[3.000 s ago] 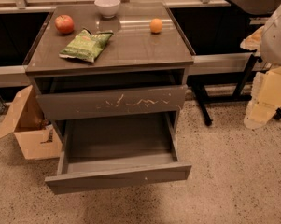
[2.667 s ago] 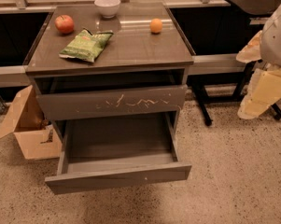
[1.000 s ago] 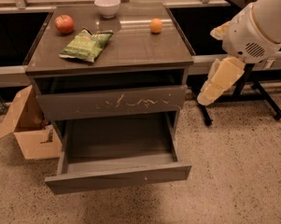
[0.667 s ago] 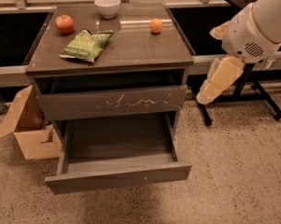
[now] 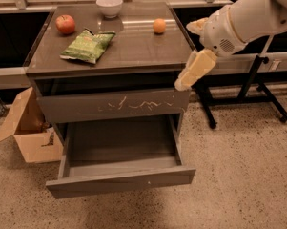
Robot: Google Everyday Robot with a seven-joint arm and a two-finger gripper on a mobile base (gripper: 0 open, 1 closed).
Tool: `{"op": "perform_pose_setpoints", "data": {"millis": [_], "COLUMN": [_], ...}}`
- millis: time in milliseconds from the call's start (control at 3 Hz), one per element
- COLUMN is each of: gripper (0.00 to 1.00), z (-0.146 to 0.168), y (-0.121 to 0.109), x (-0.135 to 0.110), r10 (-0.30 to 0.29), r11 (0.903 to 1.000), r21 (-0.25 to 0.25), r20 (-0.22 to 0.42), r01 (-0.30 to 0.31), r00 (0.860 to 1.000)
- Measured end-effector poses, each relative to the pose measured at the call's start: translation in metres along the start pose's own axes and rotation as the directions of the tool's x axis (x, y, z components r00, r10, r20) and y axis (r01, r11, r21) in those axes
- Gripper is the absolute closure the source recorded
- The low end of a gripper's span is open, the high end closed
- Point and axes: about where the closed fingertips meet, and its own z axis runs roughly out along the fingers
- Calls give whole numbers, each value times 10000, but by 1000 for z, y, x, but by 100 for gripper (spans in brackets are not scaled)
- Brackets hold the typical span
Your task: Place green jalapeno chip bag into middle drawer
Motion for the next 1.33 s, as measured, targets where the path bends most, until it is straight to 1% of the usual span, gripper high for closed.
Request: {"op": "perform_pose_setpoints", "data": {"millis": [333,667,1000,1333], "gripper": [0,0,0,0], "z": [46,94,100,129], "y": [-25,-38,-41,-58], "x": [-26,-54,-55,-57], "r10": [-125,58,75,170], "r11": [9995,9975,9976,9982], "r21": [-284,-708,-688,-590], "r20": [1163,1934,1974,2166], "r01": [159,81,62,-42], "r00": [9931,9811,9803,9761]}}
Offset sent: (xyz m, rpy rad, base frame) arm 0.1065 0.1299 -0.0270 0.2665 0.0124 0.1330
